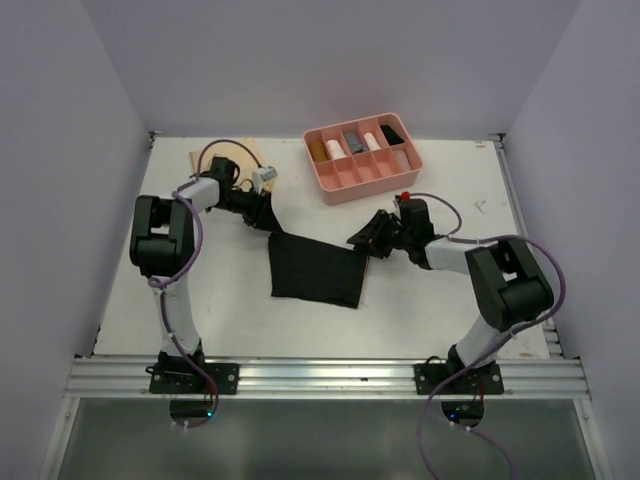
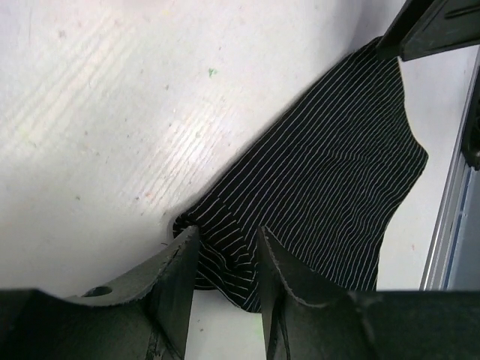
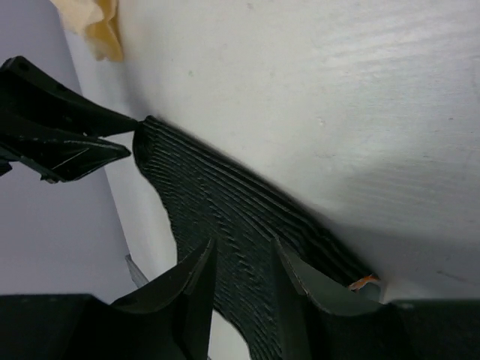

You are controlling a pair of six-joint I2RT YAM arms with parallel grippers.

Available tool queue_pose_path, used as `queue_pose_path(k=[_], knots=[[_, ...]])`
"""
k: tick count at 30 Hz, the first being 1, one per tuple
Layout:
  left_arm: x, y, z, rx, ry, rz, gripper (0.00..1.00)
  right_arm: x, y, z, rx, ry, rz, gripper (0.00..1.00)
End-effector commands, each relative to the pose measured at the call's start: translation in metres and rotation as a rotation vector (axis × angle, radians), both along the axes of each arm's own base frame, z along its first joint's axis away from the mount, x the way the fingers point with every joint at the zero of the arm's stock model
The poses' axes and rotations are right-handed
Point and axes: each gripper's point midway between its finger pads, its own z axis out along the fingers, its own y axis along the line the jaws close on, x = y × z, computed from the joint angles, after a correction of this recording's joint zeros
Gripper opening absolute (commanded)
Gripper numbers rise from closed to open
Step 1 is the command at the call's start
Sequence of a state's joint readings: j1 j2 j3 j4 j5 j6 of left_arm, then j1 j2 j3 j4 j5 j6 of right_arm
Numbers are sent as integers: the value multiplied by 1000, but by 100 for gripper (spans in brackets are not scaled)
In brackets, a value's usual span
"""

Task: Roll the underwear
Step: Fold the underwear

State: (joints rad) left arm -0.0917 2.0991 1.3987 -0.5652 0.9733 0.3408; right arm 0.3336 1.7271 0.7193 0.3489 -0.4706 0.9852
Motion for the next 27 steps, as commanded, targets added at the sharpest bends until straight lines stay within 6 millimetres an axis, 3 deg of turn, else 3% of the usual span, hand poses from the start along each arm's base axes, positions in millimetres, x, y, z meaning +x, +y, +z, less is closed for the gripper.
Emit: queue_pose_path(k=[1,4,6,8,11,12,13,16,18,24,27], knots=[[2,-4,59,-72,-165,-100,41,21,9,82,47,-174,32,40],[-24,-9,76,-94,-185,-131,41,9,11,92,36,-170,93,40],[-53,-16,66,-93,-152,-173,41,-4,18,88,51,-140,128,38],[-82,-22,54,-85,-116,-212,40,-20,21,70,50,-92,145,37],[-101,-28,38,-81,-83,-232,39,-43,27,39,70,-24,152,36],[-113,-25,-3,-6,-5,-208,37,-61,20,-9,58,81,117,35],[-110,-26,-3,-7,-1,-192,37,-59,21,-7,64,66,117,35],[-114,-17,-29,16,112,-151,35,-71,16,-42,30,149,114,34],[-111,-13,-38,25,136,-127,34,-73,14,-49,20,158,118,33],[-115,-9,-34,23,129,-150,35,-77,8,-42,-38,141,173,33],[-122,-13,-15,-37,92,-209,36,-67,16,-5,17,42,185,33]])
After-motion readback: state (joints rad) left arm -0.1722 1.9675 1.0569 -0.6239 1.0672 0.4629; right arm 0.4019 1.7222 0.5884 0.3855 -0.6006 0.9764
